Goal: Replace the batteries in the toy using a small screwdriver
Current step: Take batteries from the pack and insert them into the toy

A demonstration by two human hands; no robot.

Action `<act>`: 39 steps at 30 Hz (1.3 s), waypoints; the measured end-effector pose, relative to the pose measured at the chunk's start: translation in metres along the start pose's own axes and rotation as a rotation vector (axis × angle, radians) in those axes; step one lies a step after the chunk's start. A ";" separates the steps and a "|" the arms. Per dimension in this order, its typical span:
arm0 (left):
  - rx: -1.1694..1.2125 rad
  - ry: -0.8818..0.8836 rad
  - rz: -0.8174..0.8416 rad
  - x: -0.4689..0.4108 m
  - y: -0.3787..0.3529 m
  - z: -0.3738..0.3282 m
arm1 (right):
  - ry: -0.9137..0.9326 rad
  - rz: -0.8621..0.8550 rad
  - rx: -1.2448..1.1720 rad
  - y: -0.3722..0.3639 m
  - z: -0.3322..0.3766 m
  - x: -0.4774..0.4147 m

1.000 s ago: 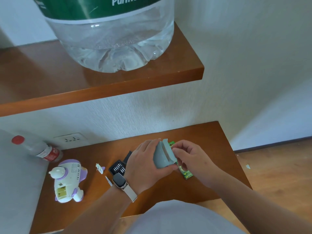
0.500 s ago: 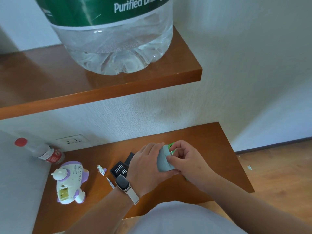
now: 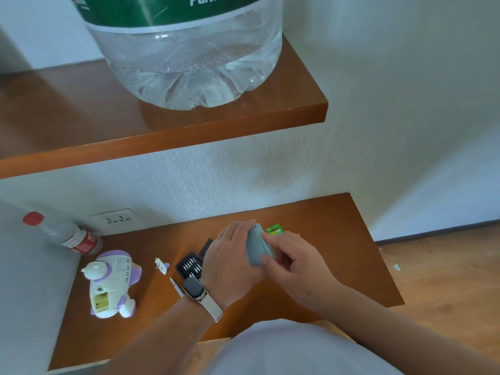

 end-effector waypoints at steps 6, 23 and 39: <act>-0.007 0.043 0.009 0.004 -0.010 0.009 | 0.004 0.078 0.088 -0.007 0.004 0.001; 0.690 0.398 0.336 0.034 -0.043 0.039 | -0.348 -0.104 -0.362 0.027 -0.039 -0.008; 0.920 0.755 0.234 0.064 -0.073 0.062 | -0.517 0.165 -0.329 -0.030 -0.080 -0.010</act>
Point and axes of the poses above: each hand's wrist, its own x-axis away from the middle knuckle, its own y-axis out of the back of the hand, z = x × y, the point moved 6 cm from there along -x, towards the middle knuckle, and after that the axes turned 3 degrees about z, right-handed, at the moved point
